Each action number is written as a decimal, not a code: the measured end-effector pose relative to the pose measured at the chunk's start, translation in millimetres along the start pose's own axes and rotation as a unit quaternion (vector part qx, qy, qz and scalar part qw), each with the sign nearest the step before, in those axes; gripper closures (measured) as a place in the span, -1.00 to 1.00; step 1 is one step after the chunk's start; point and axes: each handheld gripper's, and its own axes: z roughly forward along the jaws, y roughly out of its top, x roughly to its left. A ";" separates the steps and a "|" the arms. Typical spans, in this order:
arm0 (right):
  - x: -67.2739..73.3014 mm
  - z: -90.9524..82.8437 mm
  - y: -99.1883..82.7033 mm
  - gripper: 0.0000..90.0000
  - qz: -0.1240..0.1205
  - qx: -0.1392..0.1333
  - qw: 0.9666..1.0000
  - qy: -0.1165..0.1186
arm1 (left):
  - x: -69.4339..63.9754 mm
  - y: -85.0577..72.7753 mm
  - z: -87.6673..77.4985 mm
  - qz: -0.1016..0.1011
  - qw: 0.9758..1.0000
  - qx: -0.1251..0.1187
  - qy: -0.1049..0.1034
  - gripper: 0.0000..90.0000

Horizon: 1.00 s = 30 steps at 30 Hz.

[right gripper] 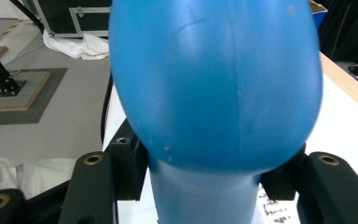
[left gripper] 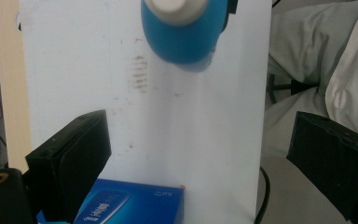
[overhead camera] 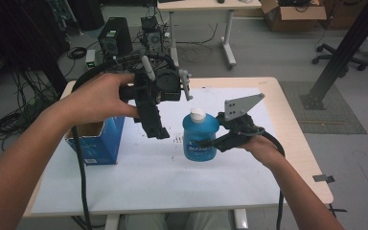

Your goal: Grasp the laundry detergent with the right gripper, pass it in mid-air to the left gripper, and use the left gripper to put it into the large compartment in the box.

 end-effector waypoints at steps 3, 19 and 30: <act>1.5 5.2 2.8 -0.04 -0.004 0.003 1.000 0.007 | -0.2 3.2 0.5 0.004 1.000 0.001 0.000 -0.86; 5.1 26.1 11.2 -0.04 -0.014 0.005 0.999 0.029 | -0.2 17.2 3.2 0.010 1.000 0.002 -0.004 -0.87; 6.8 31.5 17.2 -0.04 -0.021 0.001 0.999 0.035 | 1.8 23.7 13.2 0.013 1.000 0.003 -0.013 -0.87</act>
